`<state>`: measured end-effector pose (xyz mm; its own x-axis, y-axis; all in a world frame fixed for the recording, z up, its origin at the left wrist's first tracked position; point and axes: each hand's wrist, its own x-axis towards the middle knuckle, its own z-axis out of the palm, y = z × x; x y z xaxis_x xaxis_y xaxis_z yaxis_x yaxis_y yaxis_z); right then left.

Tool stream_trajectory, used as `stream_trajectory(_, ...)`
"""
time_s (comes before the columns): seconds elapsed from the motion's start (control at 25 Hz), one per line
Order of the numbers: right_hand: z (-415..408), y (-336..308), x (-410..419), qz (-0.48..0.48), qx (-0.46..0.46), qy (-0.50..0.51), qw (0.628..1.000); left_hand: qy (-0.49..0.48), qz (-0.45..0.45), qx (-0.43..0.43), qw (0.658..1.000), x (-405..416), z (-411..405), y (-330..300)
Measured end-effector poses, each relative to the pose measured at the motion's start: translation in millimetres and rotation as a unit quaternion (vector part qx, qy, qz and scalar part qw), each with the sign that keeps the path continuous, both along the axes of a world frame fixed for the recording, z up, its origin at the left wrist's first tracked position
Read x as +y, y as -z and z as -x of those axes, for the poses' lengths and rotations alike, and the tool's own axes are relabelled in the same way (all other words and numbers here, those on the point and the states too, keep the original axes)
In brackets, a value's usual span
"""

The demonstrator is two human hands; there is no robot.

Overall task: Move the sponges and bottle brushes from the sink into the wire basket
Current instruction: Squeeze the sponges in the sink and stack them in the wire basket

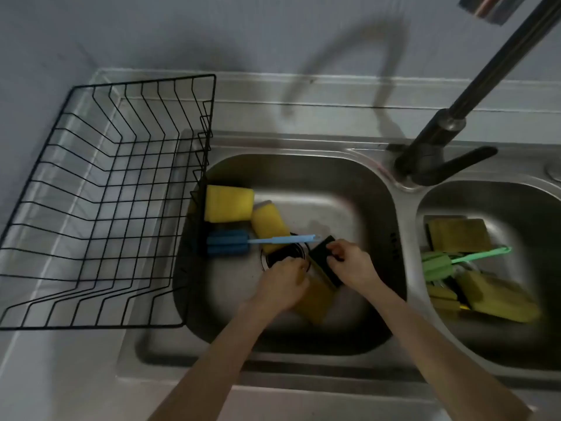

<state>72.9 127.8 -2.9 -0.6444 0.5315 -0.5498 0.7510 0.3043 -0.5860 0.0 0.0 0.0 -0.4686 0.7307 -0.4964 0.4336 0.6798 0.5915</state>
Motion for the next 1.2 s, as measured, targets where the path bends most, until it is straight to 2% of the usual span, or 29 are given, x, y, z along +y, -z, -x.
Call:
stream_trajectory(0.16,-0.8,22.0,0.3,-0.047,-0.093,-0.025,0.994,0.058,0.051,0.003,0.997,0.2,-1.0,24.7)
stream_trajectory(0.32,0.2,34.1,-3.3,-0.088,-0.119,-0.051,0.988,0.092,0.097,-0.001,0.991,0.7,-2.8,43.2)
stream_trajectory(0.48,-1.4,43.9,-7.1,-0.04,-0.128,-0.039,0.99,0.124,0.118,-0.023,0.985,-0.7,-6.3,52.5)
stream_trajectory(0.6,-2.5,45.9,-8.5,-0.043,-0.137,-0.043,0.989,0.16,0.14,-0.015,0.977,-1.9,-5.2,53.4)
stream_trajectory(0.68,-1.9,43.5,-8.1,-0.046,-0.132,-0.038,0.989,0.149,0.14,-0.009,0.979,-3.3,-6.3,54.0)
stream_trajectory(0.84,-3.7,36.8,-7.6,-0.054,-0.118,-0.021,0.991,0.066,0.103,-0.008,0.992,-3.2,-7.1,54.2)
stream_trajectory(1.2,-12.3,26.3,-8.8,-0.051,-0.108,-0.003,0.993,0.054,0.143,-0.008,0.988,-5.7,-12.6,48.9)
